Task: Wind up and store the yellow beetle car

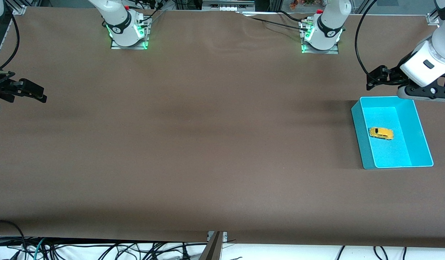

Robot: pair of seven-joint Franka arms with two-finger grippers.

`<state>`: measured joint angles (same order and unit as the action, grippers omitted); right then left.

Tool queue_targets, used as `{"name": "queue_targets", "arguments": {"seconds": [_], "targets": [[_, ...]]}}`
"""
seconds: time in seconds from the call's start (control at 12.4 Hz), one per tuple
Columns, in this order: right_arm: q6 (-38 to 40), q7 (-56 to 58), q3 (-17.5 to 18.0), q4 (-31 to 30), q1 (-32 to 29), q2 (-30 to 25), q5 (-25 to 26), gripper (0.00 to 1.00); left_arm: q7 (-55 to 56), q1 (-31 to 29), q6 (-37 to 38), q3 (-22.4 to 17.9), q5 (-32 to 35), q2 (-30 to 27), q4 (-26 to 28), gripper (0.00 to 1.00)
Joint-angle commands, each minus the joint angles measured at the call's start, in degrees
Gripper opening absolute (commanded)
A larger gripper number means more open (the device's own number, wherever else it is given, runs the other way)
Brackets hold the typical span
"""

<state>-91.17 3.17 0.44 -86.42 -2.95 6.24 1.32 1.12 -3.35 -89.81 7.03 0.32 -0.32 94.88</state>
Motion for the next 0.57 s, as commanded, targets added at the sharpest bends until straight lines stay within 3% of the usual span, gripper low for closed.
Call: {"name": "queue_targets", "arguments": {"seconds": [0.0,0.48], "targets": [[0.2,-0.6,0.0,-0.2,0.0,-0.5,0.1,1.0,1.6,1.2,-4.0,-2.3,-1.6,-3.7,5.4,1.0],[0.0,-0.6,0.0,-0.2,0.0,-0.5,0.1,1.0,1.4,2.6,-4.1,-3.4,-1.5,-4.3,6.6,1.0]]}}
